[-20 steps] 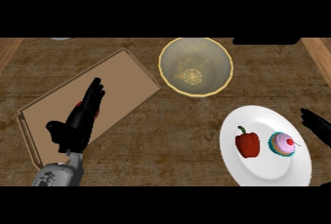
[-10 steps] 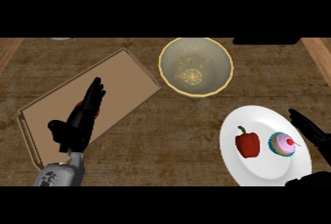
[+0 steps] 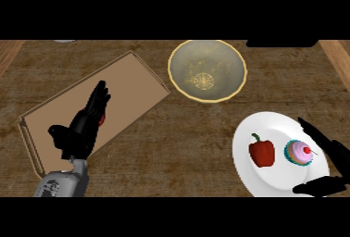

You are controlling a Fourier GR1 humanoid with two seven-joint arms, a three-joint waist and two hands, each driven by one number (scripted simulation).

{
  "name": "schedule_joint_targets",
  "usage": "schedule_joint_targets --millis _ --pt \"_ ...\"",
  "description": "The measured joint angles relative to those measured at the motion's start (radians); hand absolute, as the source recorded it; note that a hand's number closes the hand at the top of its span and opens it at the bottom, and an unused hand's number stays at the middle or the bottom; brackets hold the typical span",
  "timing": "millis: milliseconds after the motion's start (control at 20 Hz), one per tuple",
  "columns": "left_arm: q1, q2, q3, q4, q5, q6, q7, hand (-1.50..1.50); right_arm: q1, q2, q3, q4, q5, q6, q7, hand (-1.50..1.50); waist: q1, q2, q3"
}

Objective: Pick the cupcake from the plate and place it in the bowl

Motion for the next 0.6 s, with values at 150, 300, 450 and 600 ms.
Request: schedule_joint_targets --millis 150,300,450,600 --pt "0.003 -0.02 -0.013 -0.014 -0.021 0.01 0.014 0.0 -0.017 -0.006 0.002 0.045 0.02 0.015 -0.038 1.5 0.0 0.0 0.0" --pt "-0.007 -0.022 -0.012 -0.009 -0.026 0.009 0.02 0.0 -0.017 -0.017 0.051 0.03 0.074 0.013 -0.098 1.5 0.0 0.0 0.0" --pt "0.008 -0.024 -0.008 -0.008 -0.024 0.001 0.003 0.0 -0.016 -0.024 0.088 0.044 0.136 -0.016 -0.176 1.5 0.0 0.0 0.0" --pt "-0.003 -0.022 0.011 0.016 -0.02 -0.013 -0.013 0.0 0.009 -0.015 0.106 0.024 0.158 -0.014 -0.21 1.5 -0.001 -0.001 -0.001"
